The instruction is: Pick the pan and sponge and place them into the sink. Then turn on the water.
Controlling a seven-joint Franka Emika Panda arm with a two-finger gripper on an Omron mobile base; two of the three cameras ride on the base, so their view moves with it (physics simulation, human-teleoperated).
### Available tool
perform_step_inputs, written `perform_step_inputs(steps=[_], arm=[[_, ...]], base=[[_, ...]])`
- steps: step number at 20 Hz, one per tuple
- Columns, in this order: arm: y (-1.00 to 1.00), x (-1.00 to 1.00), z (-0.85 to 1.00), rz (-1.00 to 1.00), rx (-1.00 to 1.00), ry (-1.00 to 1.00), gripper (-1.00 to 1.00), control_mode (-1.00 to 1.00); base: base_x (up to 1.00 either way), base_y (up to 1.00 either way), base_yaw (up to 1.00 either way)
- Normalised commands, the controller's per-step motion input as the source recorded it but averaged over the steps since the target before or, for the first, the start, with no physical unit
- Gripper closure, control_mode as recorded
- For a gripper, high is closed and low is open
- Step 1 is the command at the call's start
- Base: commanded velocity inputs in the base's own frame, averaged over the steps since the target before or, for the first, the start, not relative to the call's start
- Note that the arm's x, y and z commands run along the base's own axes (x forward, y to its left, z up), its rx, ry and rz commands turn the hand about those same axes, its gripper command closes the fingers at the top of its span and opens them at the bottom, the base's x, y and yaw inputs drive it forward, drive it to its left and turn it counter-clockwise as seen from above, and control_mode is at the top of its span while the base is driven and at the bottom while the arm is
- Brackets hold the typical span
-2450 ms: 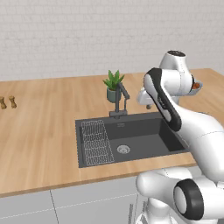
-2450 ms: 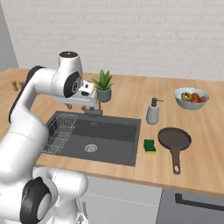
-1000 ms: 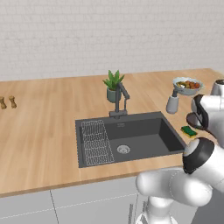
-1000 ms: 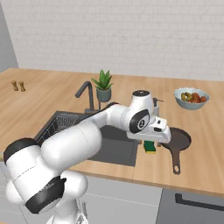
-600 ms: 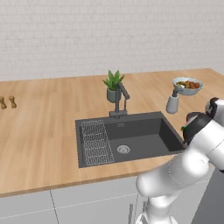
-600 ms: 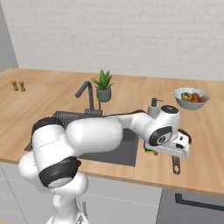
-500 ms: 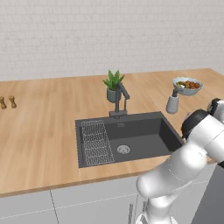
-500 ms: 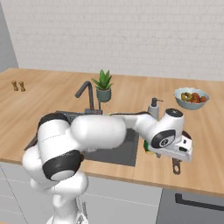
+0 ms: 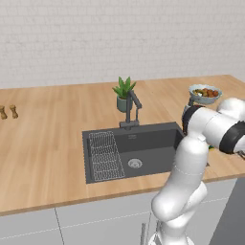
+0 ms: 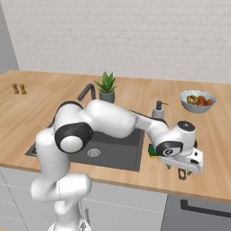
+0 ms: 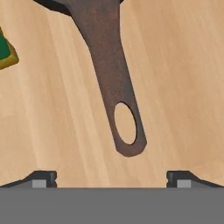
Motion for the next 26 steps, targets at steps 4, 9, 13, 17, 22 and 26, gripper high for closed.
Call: perform_step_inputs(steps=[4,9,13,17,22,26], arm=[[-0.01,0.17,-0.40,0.06,0.00,0.00,-1.00,-1.00],[-0.19,0.20,-0.24,0.05,0.00,0.00,-1.00,-1.00],[-0.31,0.09,-0.04,0.05,0.02,0.00,-1.00,-1.00],[-0.49,0.02,0.00,0.03,0.08,-0.01,-1.00,-1.00],[-0.39,0.12,0.00,0.01,0.08,0.00,-1.00,-1.00],[-0.11,0.06,-0.06,0.02,0.05,0.00,1.00,-1.00]], base=[[0.00,0.00,0.00],[0.00,0.00,0.00],[0.00,0.00,0.00],[0.00,0.00,0.00],[0.00,0.00,0.00],[0.00,0.00,0.00]])
